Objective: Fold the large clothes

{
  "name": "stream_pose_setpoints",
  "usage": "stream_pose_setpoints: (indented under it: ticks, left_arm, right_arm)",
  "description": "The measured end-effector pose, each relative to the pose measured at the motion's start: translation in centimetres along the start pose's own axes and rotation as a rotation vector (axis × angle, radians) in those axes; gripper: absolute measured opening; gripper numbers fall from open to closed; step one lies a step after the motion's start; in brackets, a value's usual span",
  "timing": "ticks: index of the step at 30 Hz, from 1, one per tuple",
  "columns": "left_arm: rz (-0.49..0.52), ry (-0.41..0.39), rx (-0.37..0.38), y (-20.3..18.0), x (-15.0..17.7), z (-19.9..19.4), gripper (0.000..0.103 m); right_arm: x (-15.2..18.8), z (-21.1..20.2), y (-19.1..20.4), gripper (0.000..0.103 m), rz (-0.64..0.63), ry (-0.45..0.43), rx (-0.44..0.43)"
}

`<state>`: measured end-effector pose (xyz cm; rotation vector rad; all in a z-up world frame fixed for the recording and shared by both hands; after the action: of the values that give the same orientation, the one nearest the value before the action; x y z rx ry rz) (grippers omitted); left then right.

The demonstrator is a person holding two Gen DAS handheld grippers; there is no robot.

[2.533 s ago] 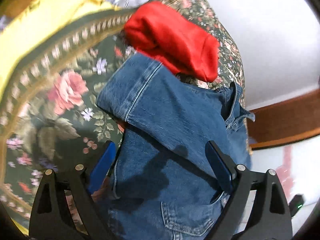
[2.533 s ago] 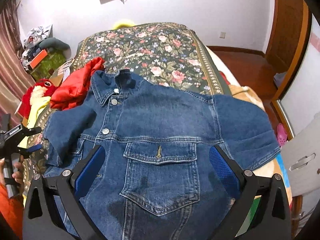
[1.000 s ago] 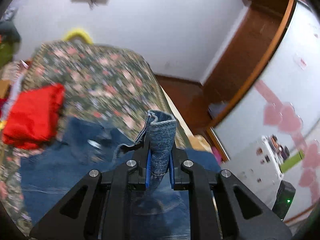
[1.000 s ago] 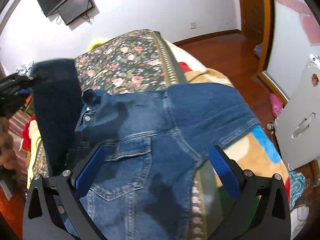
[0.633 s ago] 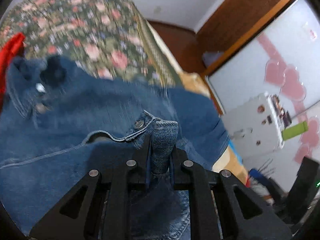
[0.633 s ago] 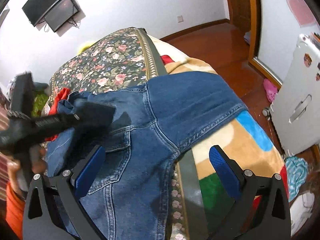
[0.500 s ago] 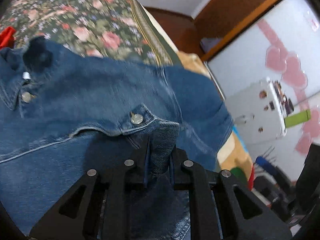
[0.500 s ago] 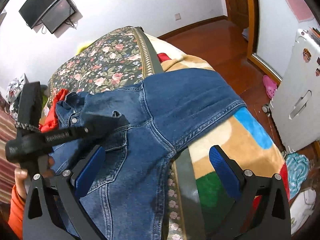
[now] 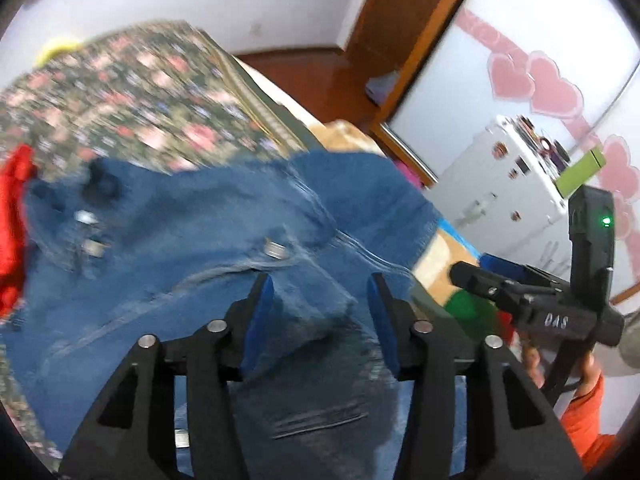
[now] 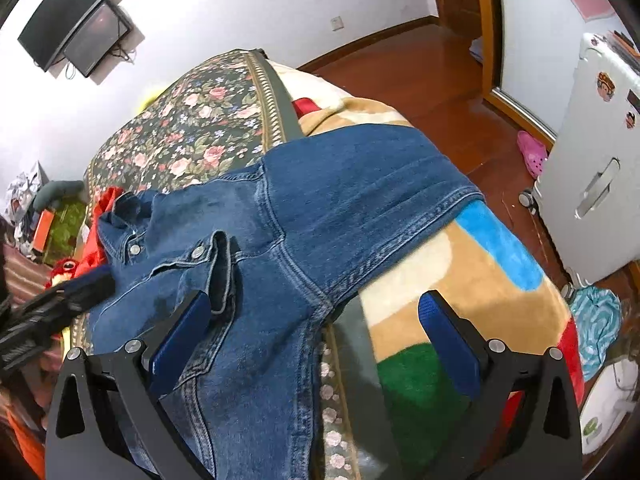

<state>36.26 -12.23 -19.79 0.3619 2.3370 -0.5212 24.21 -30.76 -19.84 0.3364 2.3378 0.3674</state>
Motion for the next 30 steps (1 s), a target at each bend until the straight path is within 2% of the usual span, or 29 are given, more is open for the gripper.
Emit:
stream_pose_setpoints:
  ticks: [2, 6, 10, 14, 17, 20, 23, 30]
  left_arm:
    - [0.001, -0.053, -0.067, 2.3, -0.4, -1.8, 0.056]
    - [-0.014, -0.102, -0.194, 7.1, 0.1, -3.9, 0.059]
    - [-0.099, -0.089, -0.286, 13.0, 2.5, -5.7, 0.059]
    - [-0.162, -0.057, -0.385, 17.3, 4.9, -6.5, 0.059]
    - [-0.227, -0.017, -0.415, 19.8, 7.2, -7.0, 0.059]
    - [-0.264, 0.028, -0.409, 20.7, 9.0, -7.2, 0.059]
    - [-0.257, 0.042, -0.423, 20.7, 10.1, -7.7, 0.059]
    - [-0.252, 0.043, -0.448, 20.1, 11.0, -8.0, 0.059]
  right_arm:
    - [-0.4, -0.1, -0.5, 0.103, -0.004, -0.007, 0.014]
    - [-1.5, 0.1, -1.8, 0.103, -0.003, -0.022, 0.045]
    - [-2.5, 0.9, -4.1, 0.103, 0.039, -0.011, 0.089]
    - [-3.0, 2.5, -6.6, 0.103, 0.121, 0.026, 0.102]
    - [-3.1, 3.9, -8.4, 0.103, 0.205, 0.063, 0.089]
    - [-2.9, 5.3, -10.3, 0.103, 0.288, 0.088, 0.097]
    - [-2.2, 6.4, -12.0, 0.098, 0.37, 0.119, 0.102]
    - [-3.1, 8.5, -12.6, 0.084, 0.37, 0.114, 0.123]
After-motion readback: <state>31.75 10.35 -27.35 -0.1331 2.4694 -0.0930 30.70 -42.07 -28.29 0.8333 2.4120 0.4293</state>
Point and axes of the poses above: each gripper's, at about its wrist camera, not at the fingertips, and z roughly the way its jaws point, y to its left, x to its underside, the point moved 6 cm from there along z, roughly the way its jaws point, and after that the axes turned 14 degrees about -y, right-handed, at the moved point
